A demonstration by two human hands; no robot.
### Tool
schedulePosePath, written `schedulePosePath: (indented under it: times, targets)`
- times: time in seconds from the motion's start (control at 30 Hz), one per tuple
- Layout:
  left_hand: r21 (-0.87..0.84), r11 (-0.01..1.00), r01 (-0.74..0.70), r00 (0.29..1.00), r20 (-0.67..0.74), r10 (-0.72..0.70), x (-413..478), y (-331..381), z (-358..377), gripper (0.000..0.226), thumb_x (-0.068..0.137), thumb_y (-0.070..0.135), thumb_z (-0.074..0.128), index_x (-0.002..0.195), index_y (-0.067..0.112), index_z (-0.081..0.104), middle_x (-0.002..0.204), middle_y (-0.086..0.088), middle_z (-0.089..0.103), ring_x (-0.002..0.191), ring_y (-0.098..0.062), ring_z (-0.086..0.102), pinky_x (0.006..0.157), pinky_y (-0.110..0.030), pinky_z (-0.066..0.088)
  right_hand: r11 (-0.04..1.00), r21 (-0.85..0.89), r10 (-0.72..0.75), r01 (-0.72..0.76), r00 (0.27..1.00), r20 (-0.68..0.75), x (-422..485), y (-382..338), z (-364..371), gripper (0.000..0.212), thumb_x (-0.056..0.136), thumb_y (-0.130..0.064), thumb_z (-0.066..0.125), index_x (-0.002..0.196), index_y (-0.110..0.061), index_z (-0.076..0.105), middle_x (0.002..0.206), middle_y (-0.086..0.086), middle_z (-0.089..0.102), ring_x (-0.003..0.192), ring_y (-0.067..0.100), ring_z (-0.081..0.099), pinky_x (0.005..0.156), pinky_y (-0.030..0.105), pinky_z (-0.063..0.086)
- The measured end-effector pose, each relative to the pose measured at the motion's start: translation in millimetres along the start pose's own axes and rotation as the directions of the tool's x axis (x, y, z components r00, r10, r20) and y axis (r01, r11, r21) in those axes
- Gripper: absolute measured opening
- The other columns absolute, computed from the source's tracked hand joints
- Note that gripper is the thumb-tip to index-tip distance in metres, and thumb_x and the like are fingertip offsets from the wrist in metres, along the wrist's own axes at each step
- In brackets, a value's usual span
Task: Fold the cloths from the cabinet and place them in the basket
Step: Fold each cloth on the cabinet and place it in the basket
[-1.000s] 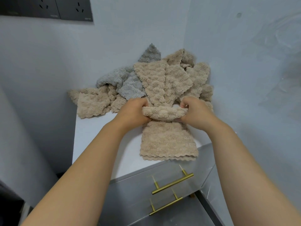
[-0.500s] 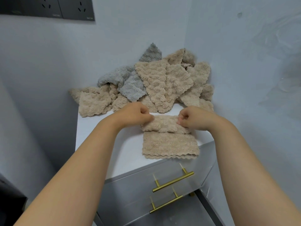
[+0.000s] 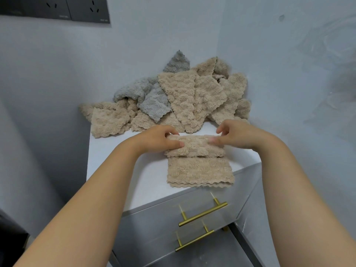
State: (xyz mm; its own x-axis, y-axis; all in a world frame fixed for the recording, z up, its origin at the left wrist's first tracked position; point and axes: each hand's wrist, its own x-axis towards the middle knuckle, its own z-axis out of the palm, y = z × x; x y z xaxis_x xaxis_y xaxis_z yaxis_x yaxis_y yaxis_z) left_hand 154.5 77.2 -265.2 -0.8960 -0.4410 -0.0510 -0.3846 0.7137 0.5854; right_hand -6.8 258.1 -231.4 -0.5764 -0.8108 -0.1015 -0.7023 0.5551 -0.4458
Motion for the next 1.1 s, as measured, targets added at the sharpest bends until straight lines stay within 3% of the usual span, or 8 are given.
schedulePosePath:
  times: [0.17,0.3,0.57,0.7,0.83,0.93,1.0,1.1]
  targets:
    - [0.008,1.000,-0.020,1.000,-0.005,0.020,1.8,0.9,1.1,0.044,0.086,0.051,0.059,0.122,0.026,0.056,0.103,0.007,0.054,0.095,-0.012,0.051,0.076,-0.026,0.037,0.938,0.215,0.215,-0.272,0.942,0.258,-5.4,1.8,-2.8,0.059,0.091,-0.056,0.048,0.076,0.000,0.063,0.067,0.011,0.064,0.058,0.020,0.056,0.058,0.029,0.048]
    - [-0.028,0.998,-0.051,0.999,-0.010,0.051,2.4,1.9,2.8,0.042,0.090,0.049,0.055,0.125,0.026,0.055,0.114,0.008,0.054,0.105,-0.011,0.050,0.084,-0.025,0.036,0.892,0.362,0.165,-0.272,0.940,0.300,-3.3,3.9,2.4,0.033,0.085,-0.034,0.068,0.074,-0.006,0.055,0.065,0.007,0.058,0.062,0.018,0.055,0.061,0.030,0.047]
    - [-0.035,0.986,-0.162,0.987,0.010,0.163,1.5,11.5,10.5,0.040,0.100,0.036,0.040,0.133,0.016,0.049,0.129,0.001,0.052,0.118,-0.014,0.047,0.095,-0.024,0.035,0.817,0.519,0.177,-0.250,0.966,0.188,-1.2,-2.2,9.3,0.021,0.091,-0.020,0.063,0.095,0.000,0.057,0.088,0.015,0.060,0.068,0.022,0.059,0.074,0.034,0.056]
    - [-0.027,0.986,-0.167,0.985,0.033,0.168,2.4,11.9,12.8,0.038,0.100,0.036,0.040,0.130,0.016,0.051,0.122,0.000,0.055,0.112,-0.018,0.051,0.099,-0.034,0.040,0.877,0.431,0.202,-0.214,0.977,0.073,-0.1,-4.1,13.4,0.028,0.095,-0.026,0.057,0.078,-0.005,0.053,0.074,0.015,0.061,0.060,0.022,0.061,0.071,0.036,0.058]
    - [0.075,0.982,-0.172,0.984,0.055,0.168,4.0,10.7,18.1,0.033,0.099,0.041,0.039,0.107,0.013,0.056,0.102,-0.003,0.057,0.095,-0.022,0.052,0.087,-0.039,0.043,0.987,0.030,0.158,-0.158,0.987,-0.024,3.4,-4.9,20.4,0.049,0.098,-0.033,0.049,0.057,-0.009,0.042,0.053,0.006,0.048,0.047,0.019,0.046,0.056,0.030,0.047]
    - [0.165,0.974,-0.152,0.988,0.037,0.148,5.1,12.4,19.1,0.035,0.097,0.043,0.041,0.100,0.012,0.055,0.097,-0.005,0.053,0.091,-0.022,0.048,0.079,-0.033,0.038,0.990,-0.062,0.125,-0.129,0.990,-0.069,8.4,-2.3,23.3,0.043,0.097,-0.036,0.050,0.063,-0.010,0.050,0.063,0.006,0.055,0.058,0.020,0.051,0.066,0.035,0.049]
    - [0.239,0.961,-0.143,0.989,0.010,0.144,5.2,14.0,17.5,0.039,0.095,0.047,0.046,0.102,0.011,0.057,0.097,-0.007,0.052,0.091,-0.022,0.047,0.078,-0.032,0.039,1.000,-0.001,0.024,-0.025,0.972,-0.236,8.8,-2.1,23.9,0.022,0.095,-0.035,0.055,0.088,-0.013,0.056,0.088,0.001,0.056,0.081,0.018,0.053,0.072,0.031,0.043]
    - [0.257,0.963,-0.085,0.996,-0.004,0.089,4.9,16.3,15.9,0.035,0.090,0.051,0.052,0.096,0.017,0.056,0.089,-0.002,0.055,0.083,-0.019,0.049,0.069,-0.031,0.040,0.979,0.148,-0.106,0.137,0.974,-0.199,7.5,-6.3,26.0,0.039,0.094,-0.029,0.055,0.132,-0.021,0.049,0.131,-0.001,0.052,0.117,0.018,0.050,0.091,0.029,0.037]
